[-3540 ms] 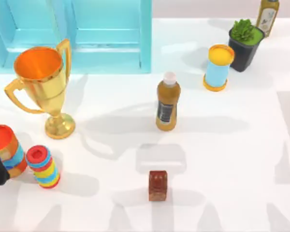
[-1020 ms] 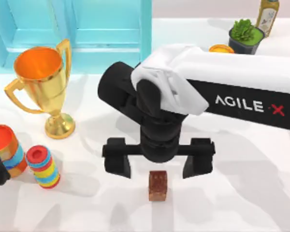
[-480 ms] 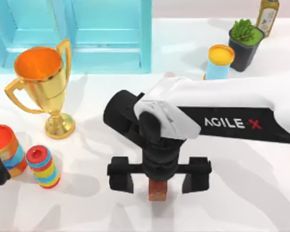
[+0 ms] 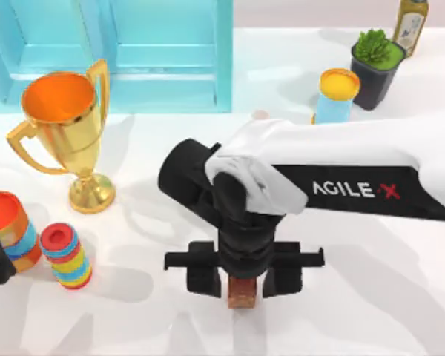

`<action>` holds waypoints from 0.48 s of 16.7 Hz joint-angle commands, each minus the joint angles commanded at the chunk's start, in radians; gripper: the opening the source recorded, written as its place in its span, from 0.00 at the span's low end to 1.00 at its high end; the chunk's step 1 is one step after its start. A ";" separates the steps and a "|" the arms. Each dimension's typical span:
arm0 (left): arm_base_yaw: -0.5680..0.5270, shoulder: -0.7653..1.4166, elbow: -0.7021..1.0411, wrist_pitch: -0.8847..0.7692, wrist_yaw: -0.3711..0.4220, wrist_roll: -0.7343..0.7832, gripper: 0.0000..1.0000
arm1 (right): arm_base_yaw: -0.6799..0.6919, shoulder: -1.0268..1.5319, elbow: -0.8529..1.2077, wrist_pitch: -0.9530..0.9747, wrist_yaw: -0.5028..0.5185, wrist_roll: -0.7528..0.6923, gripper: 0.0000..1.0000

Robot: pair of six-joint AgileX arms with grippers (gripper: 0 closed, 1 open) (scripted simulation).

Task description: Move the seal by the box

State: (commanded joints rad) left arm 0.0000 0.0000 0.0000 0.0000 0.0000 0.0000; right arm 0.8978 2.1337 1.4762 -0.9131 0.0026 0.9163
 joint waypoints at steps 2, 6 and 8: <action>0.000 0.000 0.000 0.000 0.000 0.000 1.00 | 0.000 0.000 0.000 0.000 0.000 0.000 0.25; 0.000 0.000 0.000 0.000 0.000 0.000 1.00 | 0.000 0.000 0.000 0.000 0.000 0.000 0.00; 0.000 0.000 0.000 0.000 0.000 0.000 1.00 | 0.000 0.000 0.000 0.000 0.000 0.000 0.00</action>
State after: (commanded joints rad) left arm 0.0000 0.0000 0.0000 0.0000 0.0000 0.0000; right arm 0.8978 2.1337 1.4762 -0.9131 0.0026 0.9163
